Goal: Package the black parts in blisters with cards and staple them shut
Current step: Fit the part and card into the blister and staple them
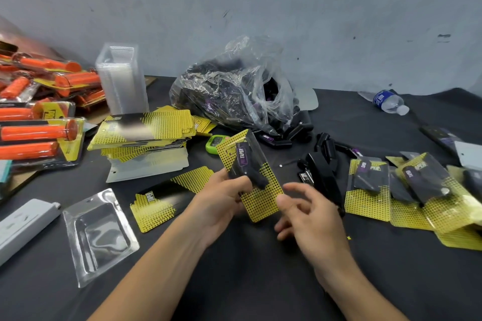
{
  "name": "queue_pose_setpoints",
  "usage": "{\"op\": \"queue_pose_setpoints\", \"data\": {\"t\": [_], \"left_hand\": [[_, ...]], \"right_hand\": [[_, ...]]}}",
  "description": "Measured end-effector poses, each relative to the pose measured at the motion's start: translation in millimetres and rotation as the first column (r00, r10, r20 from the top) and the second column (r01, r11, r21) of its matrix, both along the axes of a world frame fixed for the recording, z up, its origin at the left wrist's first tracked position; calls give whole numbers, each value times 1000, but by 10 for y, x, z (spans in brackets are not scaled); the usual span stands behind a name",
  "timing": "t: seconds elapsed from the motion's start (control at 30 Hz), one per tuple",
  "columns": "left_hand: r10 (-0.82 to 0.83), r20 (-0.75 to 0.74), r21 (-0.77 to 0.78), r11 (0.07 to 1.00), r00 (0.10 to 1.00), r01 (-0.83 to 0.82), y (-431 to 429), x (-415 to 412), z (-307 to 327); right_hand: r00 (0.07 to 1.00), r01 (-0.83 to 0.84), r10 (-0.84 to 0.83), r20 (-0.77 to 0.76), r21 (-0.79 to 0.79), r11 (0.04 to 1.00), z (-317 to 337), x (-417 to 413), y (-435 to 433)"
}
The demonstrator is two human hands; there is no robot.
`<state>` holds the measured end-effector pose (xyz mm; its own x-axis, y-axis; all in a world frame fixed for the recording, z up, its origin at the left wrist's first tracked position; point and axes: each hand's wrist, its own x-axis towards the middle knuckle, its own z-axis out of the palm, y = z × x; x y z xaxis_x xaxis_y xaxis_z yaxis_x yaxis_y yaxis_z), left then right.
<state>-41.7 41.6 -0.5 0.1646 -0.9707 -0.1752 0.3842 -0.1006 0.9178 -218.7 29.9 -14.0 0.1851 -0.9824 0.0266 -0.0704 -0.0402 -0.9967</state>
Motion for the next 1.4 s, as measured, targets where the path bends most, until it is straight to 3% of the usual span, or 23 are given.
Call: {"op": "queue_pose_setpoints", "data": {"t": [0.13,0.4,0.7,0.93,1.17,1.23,1.3,1.33,1.4], "left_hand": [[-45,2,-51,998,999,45,28,-15,13],[-141,-40,-70,988,989,138,42,-55,-12],[7,-20,-21,1000,1000,-7,12,-23,-20],[-156,98,65,987,983,150,25,-39,-38],[-106,164,45,994,981,100,33,-65,-38],[-85,163,45,996,983,78,22,-69,-41],[-39,142,48,998,989,32,14,-48,-33],[-9,128,50,999,992,3,11,-25,-27],[42,112,59,997,993,-49,1,32,-6]], "right_hand": [[992,-118,114,48,75,990,-35,5,-48],[992,-74,66,105,81,994,-67,-18,-79],[983,-184,183,21,75,980,-59,-7,-71],[990,-106,92,103,131,986,-13,-25,-51],[994,-84,75,77,125,989,20,-20,-24],[994,-111,112,-6,79,991,52,-29,-16],[966,-151,134,-222,-63,987,87,-88,-29],[945,-140,86,-315,-154,978,113,-136,-38],[936,21,-149,-318,-375,927,205,-260,-53]]}}
